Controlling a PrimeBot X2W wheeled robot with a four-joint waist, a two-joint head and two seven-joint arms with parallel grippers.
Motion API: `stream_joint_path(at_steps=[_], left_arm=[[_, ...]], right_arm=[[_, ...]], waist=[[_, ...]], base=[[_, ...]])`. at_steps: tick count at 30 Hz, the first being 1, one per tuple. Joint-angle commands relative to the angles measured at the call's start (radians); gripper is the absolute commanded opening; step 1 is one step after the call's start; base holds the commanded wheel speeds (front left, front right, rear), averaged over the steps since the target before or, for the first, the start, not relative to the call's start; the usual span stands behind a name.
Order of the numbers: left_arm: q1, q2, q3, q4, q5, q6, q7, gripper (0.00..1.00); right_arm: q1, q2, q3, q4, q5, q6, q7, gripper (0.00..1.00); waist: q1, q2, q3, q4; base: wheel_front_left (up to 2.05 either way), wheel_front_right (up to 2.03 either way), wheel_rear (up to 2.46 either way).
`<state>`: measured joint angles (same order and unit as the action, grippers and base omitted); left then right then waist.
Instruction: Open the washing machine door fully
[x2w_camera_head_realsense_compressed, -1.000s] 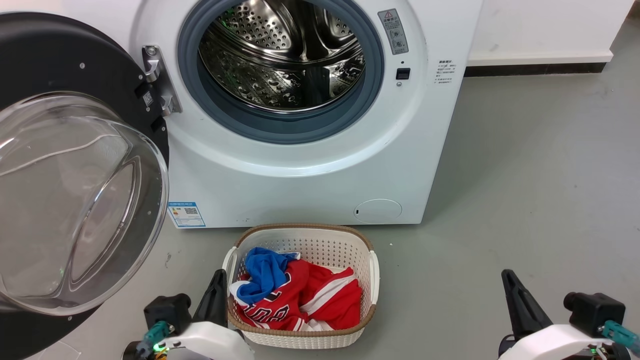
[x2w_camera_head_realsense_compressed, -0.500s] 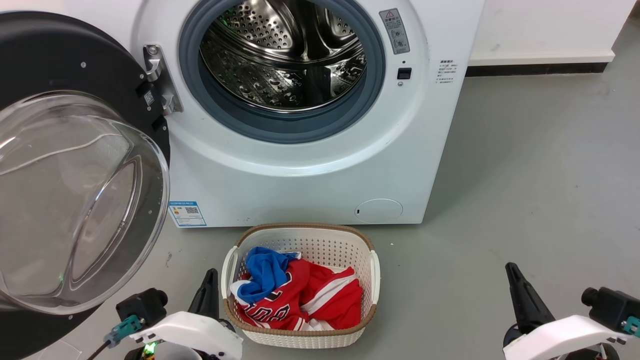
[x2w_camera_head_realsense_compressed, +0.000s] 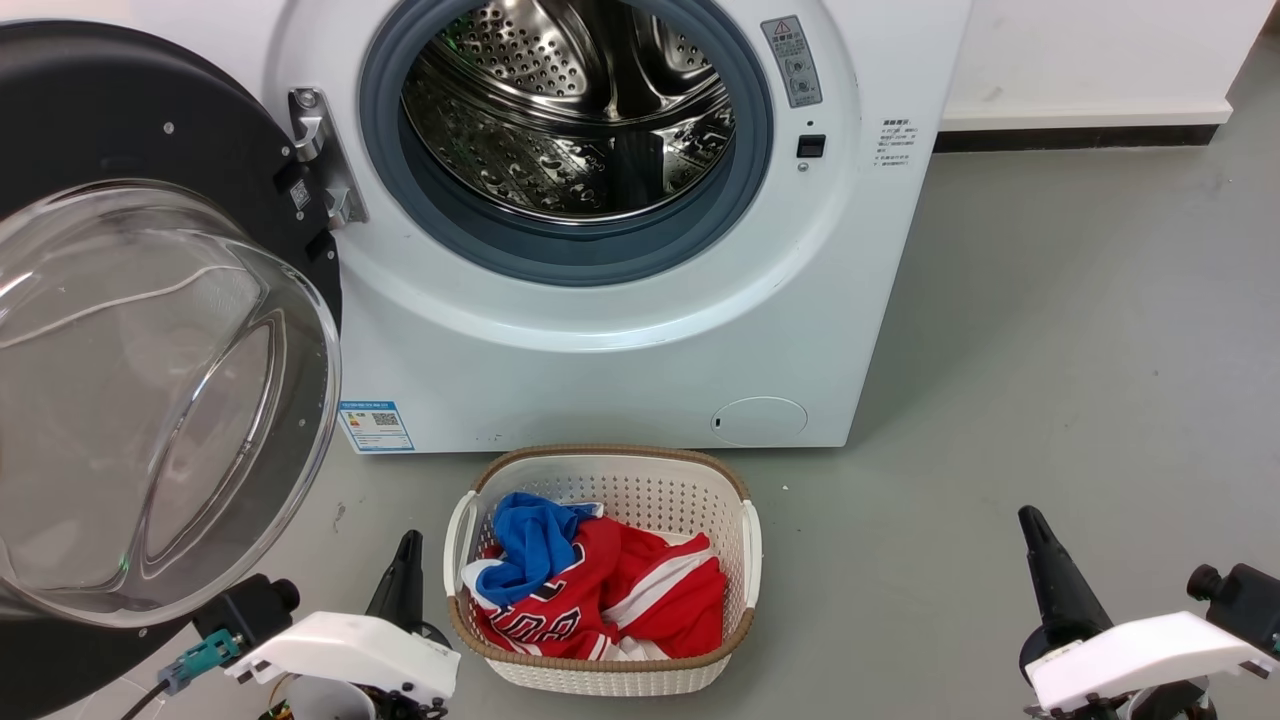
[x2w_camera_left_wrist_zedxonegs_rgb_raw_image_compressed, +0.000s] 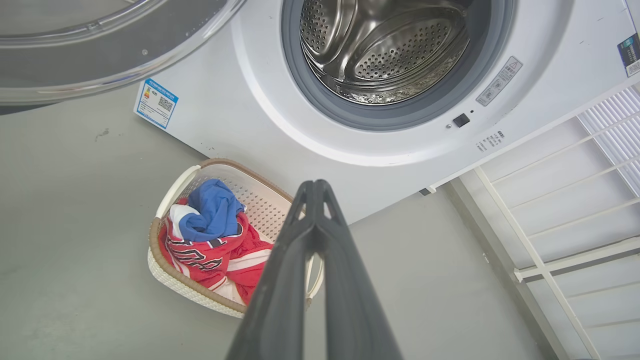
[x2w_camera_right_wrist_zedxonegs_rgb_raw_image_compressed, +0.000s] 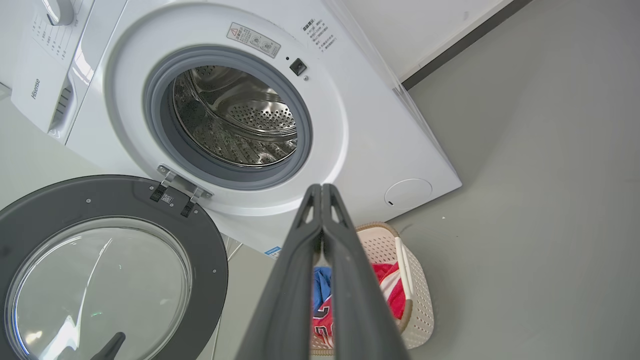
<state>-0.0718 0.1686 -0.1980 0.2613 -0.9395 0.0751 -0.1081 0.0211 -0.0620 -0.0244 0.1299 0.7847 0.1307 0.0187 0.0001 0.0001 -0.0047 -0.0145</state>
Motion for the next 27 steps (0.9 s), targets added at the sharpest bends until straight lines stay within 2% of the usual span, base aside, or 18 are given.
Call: stream_joint_path(at_steps=[1,27], left_arm=[[-0.03,-0.005,0.018,-0.013,-0.031,-0.012,0.009,0.0],[-0.034,-0.043,0.125,-0.016,-0.275,-0.086,0.086,0.0]], right_arm=[[-0.026,-0.008,-0.004,-0.005,0.041,0.0,0.004,0.0],[-0.068,-0.01,-0.025,0.039,0.345,0.0,0.029,0.0]], waist=[[-0.0001,-0.0001,0.0,0.0],[-0.0001,-0.0001,0.002,0.004]], base=[[0.0,0.0,0.0],[0.0,0.0,0.0]])
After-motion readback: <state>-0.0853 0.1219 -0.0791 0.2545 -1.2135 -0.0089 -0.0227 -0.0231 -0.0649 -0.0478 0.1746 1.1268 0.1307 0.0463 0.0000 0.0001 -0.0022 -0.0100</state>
